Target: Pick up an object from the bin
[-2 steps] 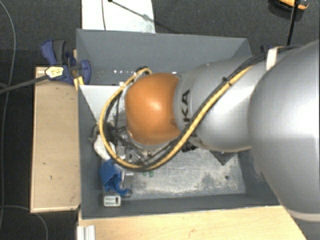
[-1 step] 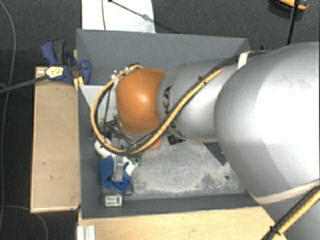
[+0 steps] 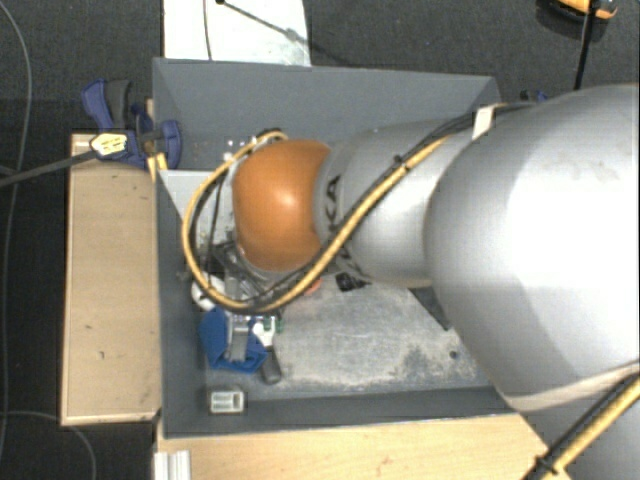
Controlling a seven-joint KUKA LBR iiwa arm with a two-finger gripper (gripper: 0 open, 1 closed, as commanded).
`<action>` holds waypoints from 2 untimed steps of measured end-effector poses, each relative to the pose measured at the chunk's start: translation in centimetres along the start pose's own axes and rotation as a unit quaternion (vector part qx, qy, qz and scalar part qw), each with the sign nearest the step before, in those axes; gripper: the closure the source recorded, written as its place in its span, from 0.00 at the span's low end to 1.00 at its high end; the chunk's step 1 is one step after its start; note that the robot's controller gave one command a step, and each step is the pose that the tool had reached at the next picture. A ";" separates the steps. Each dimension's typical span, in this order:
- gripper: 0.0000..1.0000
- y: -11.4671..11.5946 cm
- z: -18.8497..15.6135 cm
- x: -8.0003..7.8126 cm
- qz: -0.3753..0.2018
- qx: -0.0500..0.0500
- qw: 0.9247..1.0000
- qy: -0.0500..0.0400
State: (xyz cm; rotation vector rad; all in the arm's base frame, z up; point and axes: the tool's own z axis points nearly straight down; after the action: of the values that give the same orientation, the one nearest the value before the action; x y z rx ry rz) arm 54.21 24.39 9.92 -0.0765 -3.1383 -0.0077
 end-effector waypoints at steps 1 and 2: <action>0.00 0.0 -0.3 -1.7 0.120 0.000 0.993 0.002; 0.00 -0.3 1.0 0.9 0.037 -0.006 0.999 -0.012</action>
Offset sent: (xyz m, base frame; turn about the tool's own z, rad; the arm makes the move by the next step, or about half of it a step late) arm -0.0472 -0.0066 -0.0292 -0.1228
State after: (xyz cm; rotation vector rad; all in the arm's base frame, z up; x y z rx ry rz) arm 53.31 24.13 8.96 -0.1952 -3.1573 -0.0253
